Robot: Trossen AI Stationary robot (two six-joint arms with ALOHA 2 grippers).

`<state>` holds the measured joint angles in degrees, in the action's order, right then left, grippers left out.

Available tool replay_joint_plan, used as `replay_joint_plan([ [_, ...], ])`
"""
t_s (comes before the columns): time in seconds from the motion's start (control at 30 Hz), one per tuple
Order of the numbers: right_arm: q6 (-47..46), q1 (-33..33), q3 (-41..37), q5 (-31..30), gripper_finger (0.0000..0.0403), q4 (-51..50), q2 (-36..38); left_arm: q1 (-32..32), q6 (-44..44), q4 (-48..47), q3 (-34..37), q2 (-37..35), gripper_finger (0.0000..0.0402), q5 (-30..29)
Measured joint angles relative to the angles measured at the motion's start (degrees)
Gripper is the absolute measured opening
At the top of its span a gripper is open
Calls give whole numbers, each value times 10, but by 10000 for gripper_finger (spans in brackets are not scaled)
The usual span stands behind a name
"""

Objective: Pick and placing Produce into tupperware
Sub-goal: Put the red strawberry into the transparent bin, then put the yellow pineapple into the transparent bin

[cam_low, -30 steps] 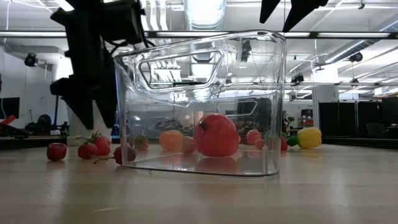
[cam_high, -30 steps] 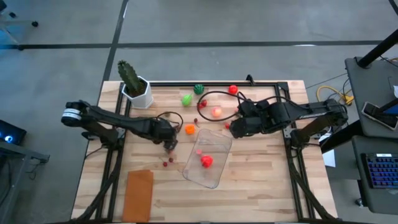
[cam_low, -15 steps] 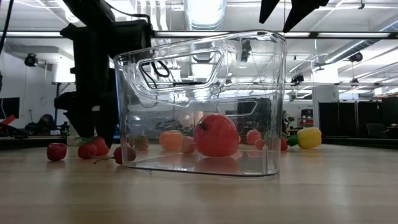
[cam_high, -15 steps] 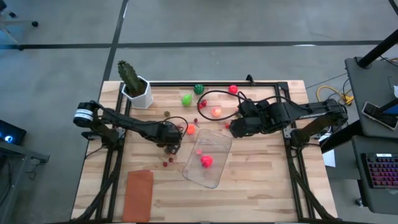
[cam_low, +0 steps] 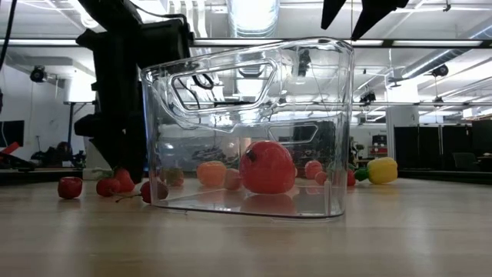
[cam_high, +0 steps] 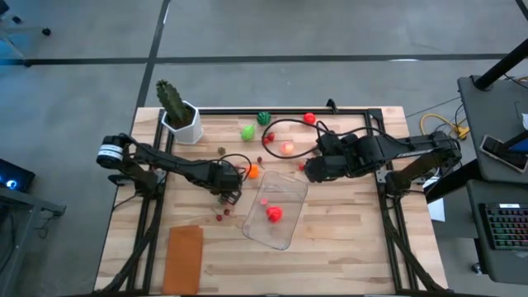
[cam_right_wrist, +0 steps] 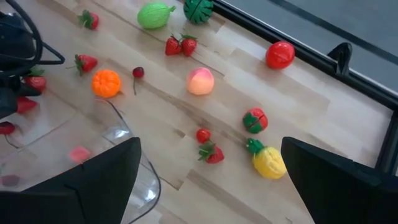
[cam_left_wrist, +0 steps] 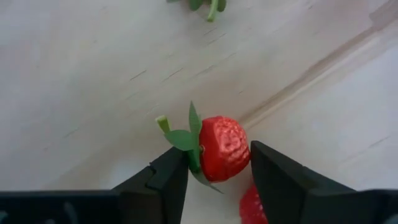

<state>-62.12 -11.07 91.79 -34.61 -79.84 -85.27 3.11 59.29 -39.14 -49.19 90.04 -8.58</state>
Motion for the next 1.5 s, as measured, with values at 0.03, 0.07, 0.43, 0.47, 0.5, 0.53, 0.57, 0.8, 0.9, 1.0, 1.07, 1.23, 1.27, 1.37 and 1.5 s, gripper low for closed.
replay_joint_plan([
  [0.03,-11,0,0,0,380,-8,0,0,-3,1,0,0,148,-1],
  [0.07,-24,0,0,0,380,-21,0,0,-4,-1,0,0,148,-1],
  [0.43,-131,3,-52,18,380,-102,29,15,-111,30,-49,-53,148,-47],
  [0.47,-147,6,-72,30,380,-100,38,15,-132,43,-56,-62,148,-58],
  [0.5,-165,8,-93,42,380,-100,48,16,-164,62,-61,-73,148,-64],
  [0.53,-183,9,-116,53,380,-99,58,18,-195,82,-64,-84,148,-67],
  [0.57,-202,10,-140,62,380,-99,71,19,-220,105,-68,-93,148,-68],
  [0.8,-291,2,-279,108,380,-22,166,26,-377,281,-71,-140,148,75],
  [0.9,-308,2,-322,108,380,17,194,26,-402,304,-72,-115,148,126],
  [1.0,-309,2,-349,109,380,53,208,25,-402,290,-74,-64,148,144],
  [1.07,-308,2,-356,110,380,63,209,28,-401,289,-84,-29,153,147],
  [1.23,-270,2,-360,108,380,70,198,30,-402,298,-125,7,192,166],
  [1.27,-257,2,-361,108,380,71,197,28,-403,298,-127,7,203,164],
  [1.37,-232,3,-365,105,380,68,188,25,-402,295,-128,6,246,150],
  [1.5,-236,13,-378,112,380,73,177,20,-397,270,-129,-10,295,141],
])
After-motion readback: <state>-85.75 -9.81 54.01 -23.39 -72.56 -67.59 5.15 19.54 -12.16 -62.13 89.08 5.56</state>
